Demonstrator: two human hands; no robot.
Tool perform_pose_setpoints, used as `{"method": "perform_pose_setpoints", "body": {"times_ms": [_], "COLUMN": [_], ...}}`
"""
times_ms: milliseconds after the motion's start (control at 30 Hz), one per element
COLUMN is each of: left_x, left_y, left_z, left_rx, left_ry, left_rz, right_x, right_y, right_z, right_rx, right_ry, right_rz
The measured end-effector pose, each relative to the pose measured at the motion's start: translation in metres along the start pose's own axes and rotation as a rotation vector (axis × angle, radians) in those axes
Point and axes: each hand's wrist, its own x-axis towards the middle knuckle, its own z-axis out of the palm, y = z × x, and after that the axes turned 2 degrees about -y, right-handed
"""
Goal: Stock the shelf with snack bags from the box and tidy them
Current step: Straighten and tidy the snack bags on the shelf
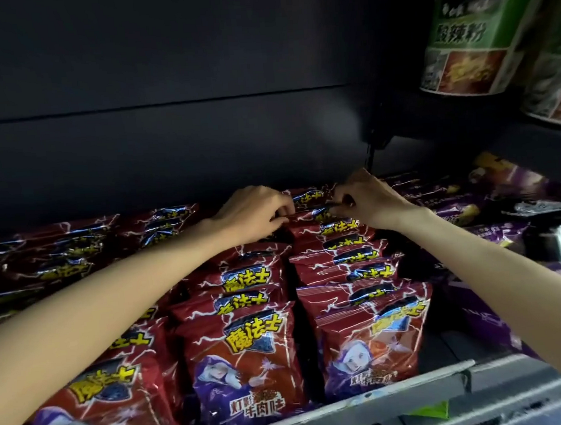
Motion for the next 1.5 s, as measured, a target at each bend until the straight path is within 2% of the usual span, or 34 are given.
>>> {"method": "perform_pose_setpoints", "body": {"times_ms": [167,467,567,667,733,833,900,1133,1267,1367,1500], "left_x": [-0.002,-0.008,-0.008,-0.014,-0.019,-0.023,-0.021,-0.018,-0.045,-0.067,-0.075], "left_y": [-0.006,-0.007,-0.009,-0.006,-0.001,0.009,0.012,0.011,-0.012,-0.027,-0.024], "left_z": [0.005,0.005,0.001,-0.011,-0.017,-0.016,-0.009,-0.006,-0.023,-0.031,-0.027], "left_rx": [-0.005,-0.058,-0.142,-0.259,-0.324,-0.277,-0.210,-0.280,-0.304,-0.292,-0.111], "left_ry": [-0.008,-0.041,-0.033,0.083,0.089,-0.100,-0.156,-0.170,-0.156,-0.262,-0.275], "left_rz": [0.073,0.033,-0.004,0.003,0.013,-0.036,-0.063,-0.098,-0.141,-0.187,-0.176], "right_x": [-0.004,-0.012,-0.021,-0.036,-0.046,-0.052,-0.050,-0.041,-0.043,-0.039,-0.025], "right_y": [-0.002,0.002,0.004,0.011,0.016,0.020,0.019,0.015,0.013,-0.009,-0.033], "right_z": [0.005,0.002,-0.006,-0.016,-0.020,-0.016,-0.013,-0.010,-0.011,-0.017,-0.019], "right_rx": [0.198,0.252,0.290,0.335,0.361,0.284,0.225,0.217,-0.040,-0.043,-0.081], "right_ry": [-0.012,-0.040,-0.048,0.039,0.098,0.063,0.009,-0.064,0.020,0.077,-0.103], "right_rz": [0.003,-0.021,-0.025,-0.065,-0.088,-0.121,-0.120,-0.077,-0.133,-0.248,-0.290]}}
